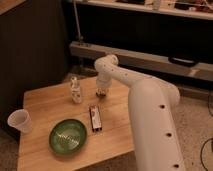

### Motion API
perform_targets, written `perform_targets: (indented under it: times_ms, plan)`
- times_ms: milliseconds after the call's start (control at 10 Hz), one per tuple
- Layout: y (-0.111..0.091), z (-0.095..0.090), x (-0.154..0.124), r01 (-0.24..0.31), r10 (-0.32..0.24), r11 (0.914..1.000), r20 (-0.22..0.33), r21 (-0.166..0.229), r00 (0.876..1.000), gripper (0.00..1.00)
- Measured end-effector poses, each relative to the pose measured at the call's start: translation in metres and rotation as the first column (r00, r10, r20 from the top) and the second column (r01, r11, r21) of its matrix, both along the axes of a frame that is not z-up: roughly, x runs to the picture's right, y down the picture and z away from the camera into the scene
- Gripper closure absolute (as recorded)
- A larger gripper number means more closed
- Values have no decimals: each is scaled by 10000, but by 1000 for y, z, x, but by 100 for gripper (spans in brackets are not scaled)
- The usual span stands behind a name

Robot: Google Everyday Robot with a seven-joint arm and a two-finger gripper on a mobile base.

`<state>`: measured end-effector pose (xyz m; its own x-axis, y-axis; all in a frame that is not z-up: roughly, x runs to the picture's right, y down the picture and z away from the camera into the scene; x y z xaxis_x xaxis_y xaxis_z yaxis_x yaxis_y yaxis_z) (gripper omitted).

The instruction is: Place the pepper on the white sponge

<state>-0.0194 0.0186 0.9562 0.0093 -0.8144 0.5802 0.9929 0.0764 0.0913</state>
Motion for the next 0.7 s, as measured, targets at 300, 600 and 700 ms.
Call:
perform_targets:
  times_ms: [300,600,700]
  plan:
    - [3,-1,-3,44,-43,9999,46,-137,10000,20]
    - [-11,-21,-4,198,-199,9998,202,27,9996,20]
    - [-18,-31,-4,173,-177,9997,211,200,9996,20]
